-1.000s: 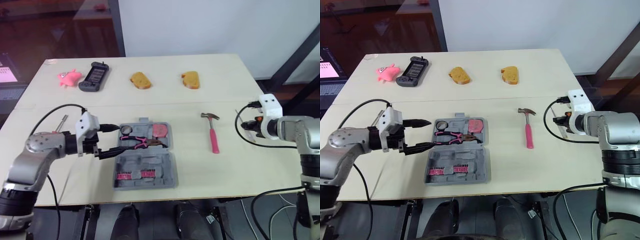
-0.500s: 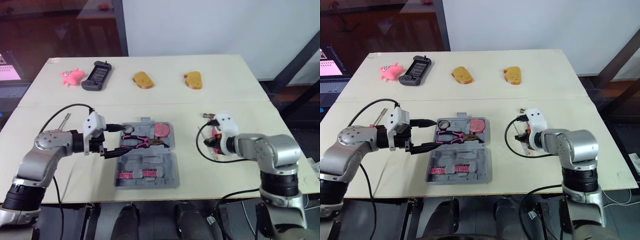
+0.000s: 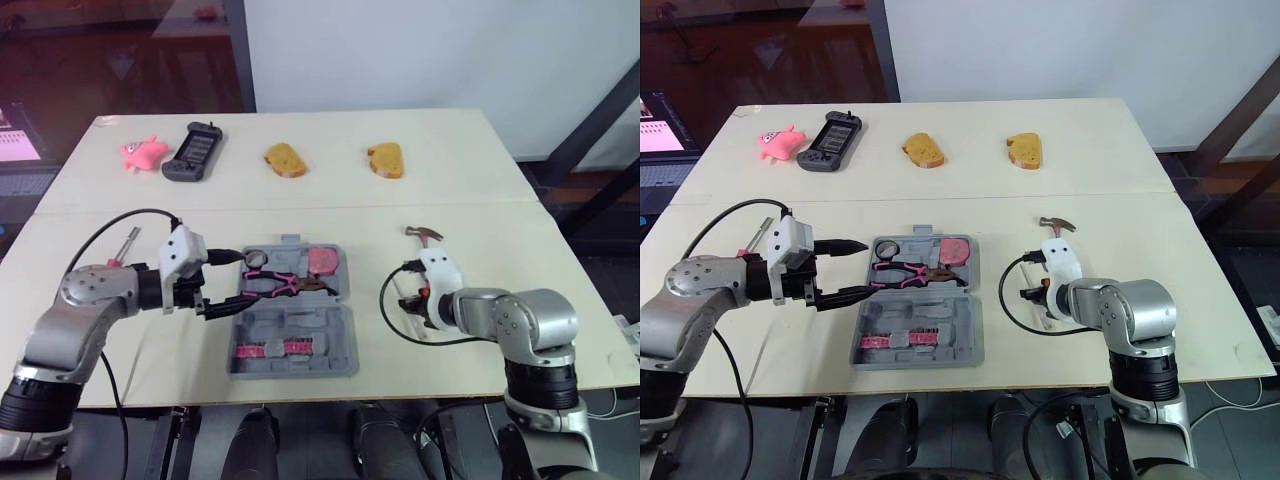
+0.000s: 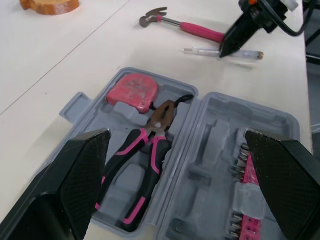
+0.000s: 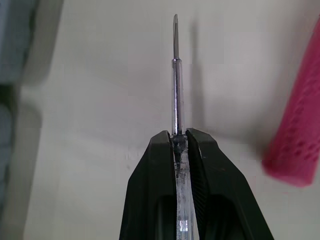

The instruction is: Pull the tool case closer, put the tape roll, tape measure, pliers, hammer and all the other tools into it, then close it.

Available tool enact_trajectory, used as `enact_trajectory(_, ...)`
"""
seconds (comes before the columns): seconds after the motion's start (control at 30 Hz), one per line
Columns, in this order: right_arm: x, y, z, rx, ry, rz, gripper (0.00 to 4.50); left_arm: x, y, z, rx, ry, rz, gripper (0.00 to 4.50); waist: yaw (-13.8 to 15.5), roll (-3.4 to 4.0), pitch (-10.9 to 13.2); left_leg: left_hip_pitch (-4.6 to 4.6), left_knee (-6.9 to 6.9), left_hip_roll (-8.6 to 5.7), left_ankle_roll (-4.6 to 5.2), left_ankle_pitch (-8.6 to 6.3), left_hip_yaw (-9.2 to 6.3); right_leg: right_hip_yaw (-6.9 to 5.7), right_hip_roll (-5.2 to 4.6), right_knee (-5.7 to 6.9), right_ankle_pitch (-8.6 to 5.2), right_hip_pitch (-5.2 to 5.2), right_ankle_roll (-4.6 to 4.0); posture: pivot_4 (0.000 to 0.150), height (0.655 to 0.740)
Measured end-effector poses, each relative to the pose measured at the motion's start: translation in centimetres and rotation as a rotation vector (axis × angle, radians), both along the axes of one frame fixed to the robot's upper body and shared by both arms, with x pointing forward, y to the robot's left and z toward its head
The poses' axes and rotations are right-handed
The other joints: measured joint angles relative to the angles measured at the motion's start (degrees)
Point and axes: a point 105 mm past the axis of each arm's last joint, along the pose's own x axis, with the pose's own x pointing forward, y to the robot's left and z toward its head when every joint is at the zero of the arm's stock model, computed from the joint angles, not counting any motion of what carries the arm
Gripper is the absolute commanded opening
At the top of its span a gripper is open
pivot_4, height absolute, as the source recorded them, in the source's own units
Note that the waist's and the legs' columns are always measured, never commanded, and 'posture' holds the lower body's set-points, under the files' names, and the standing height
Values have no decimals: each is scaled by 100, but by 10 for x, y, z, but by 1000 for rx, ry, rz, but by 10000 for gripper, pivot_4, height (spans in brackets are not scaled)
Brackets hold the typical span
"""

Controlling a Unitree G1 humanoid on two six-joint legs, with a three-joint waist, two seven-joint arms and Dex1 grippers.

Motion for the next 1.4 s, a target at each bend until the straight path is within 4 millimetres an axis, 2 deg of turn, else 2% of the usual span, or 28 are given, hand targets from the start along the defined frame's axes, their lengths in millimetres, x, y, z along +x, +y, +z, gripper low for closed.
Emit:
enact_trajectory(0.1, -2, 3, -2, 7, 6, 9, 138, -2, -2, 0, 2, 0, -14, 45000, -1, -1, 0, 0, 0, 0, 0, 0, 0, 0, 1, 0, 0, 0, 0, 1500, 7400)
enact_trajectory(0.2, -4, 6, -2, 10, 1, 11, 13037, -3, -1, 0, 3, 3, -24, 45000, -5, -1, -1, 0, -1, 0, 0, 0, -1, 0, 1, 0, -1, 0, 0, 1500, 7400)
enact_trajectory(0.4, -6, 16, 2, 47, -13, 47, 42813, 1, -2, 6, 3, -12, -34, 45000, 0, -4, -3, 1, 3, 0, 0, 0, 0, 0, 0, -1, -1, 3, -2, 1500, 7400)
enact_trajectory(0.43, -6, 16, 3, 47, -16, 55, 44603, 1, -1, 5, 3, -8, -32, 45000, 3, -4, -2, 0, 2, 0, 0, 0, 0, 0, 0, -2, -1, 3, -2, 1500, 7400)
enact_trajectory(0.5, -4, 10, 11, 26, -34, 67, 44603, 2, 0, 4, 1, -2, -31, 45000, 2, -2, -1, -1, 3, -1, 0, 0, 0, 0, -1, -2, -1, 1, -2, 1500, 7400)
enact_trajectory(0.57, 4, 6, 29, 12, -82, 93, 44603, 2, 0, 4, 1, 0, -30, 45000, -3, -2, 0, -2, 0, 0, 0, 0, 0, 1, -1, -2, -1, -2, -2, 1500, 7400)
enact_trajectory(0.7, 15, 12, 72, 19, -177, 205, 44603, 2, 2, 4, -2, -4, -25, 45000, -22, 0, 1, -2, -9, 2, 1, 0, -1, 0, 3, -1, -1, -9, -2, 1500, 7400)
enact_trajectory(0.8, 17, 22, 105, -136, -234, 431, 44603, -1, 12, 7, 1, -22, 22, 45000, -46, 13, 11, -13, -7, 2, 1, 0, 0, 0, 0, -3, -1, -22, -2, 1500, 7400)
enact_trajectory(0.87, 20, 19, 115, -253, -291, 523, 44603, -3, 16, 9, 2, -32, 41, 45000, -17, 8, 9, -14, -9, 2, 1, -1, 0, -3, -1, -7, -4, -21, 0, 1500, 7400)
enact_trajectory(0.9, 23, 18, 116, -320, -327, 587, 44603, -5, 17, 8, 2, -33, 49, 45000, -4, 5, 9, -15, -8, 2, 2, -1, 1, -4, -2, -10, -4, -21, 0, 1500, 7400)
enact_trajectory(0.97, 25, 19, 105, -499, -401, 879, 44603, -13, 22, 3, 2, -20, 79, 45000, -9, 4, 11, -25, -7, 1, 0, -2, 8, -2, -9, -29, -5, -25, 5, 1500, 7400)
enact_trajectory(1.07, 14, 18, 80, -606, -334, 1252, 44603, -18, 26, 0, 0, -16, 112, 45000, -15, -2, 16, -32, 1, 1, 0, -1, 8, -3, -8, -33, -3, -25, 7, 1500, 7400)
enact_trajectory(1.13, 9, 13, 70, -651, -274, 1422, 44603, -20, 26, 3, 0, -32, 117, 45000, -10, 1, 18, -33, 9, 1, 0, -1, 8, -3, -9, -31, -1, -23, 4, 1500, 7400)
enact_trajectory(1.27, 15, 8, 61, -766, -249, 1653, 44603, -26, 29, -1, 5, -21, 149, 45000, -25, -2, 19, -27, 12, 1, -1, 0, 8, -3, -8, -27, 2, -20, -2, 1500, 7400)
enact_trajectory(1.4, 18, 18, 46, -819, -275, 1836, 44603, -30, 29, -2, 10, -22, 164, 45000, -14, -2, 20, -24, 9, 1, -1, 0, 8, -4, -7, -13, 2, -22, 1, 1500, 7400)
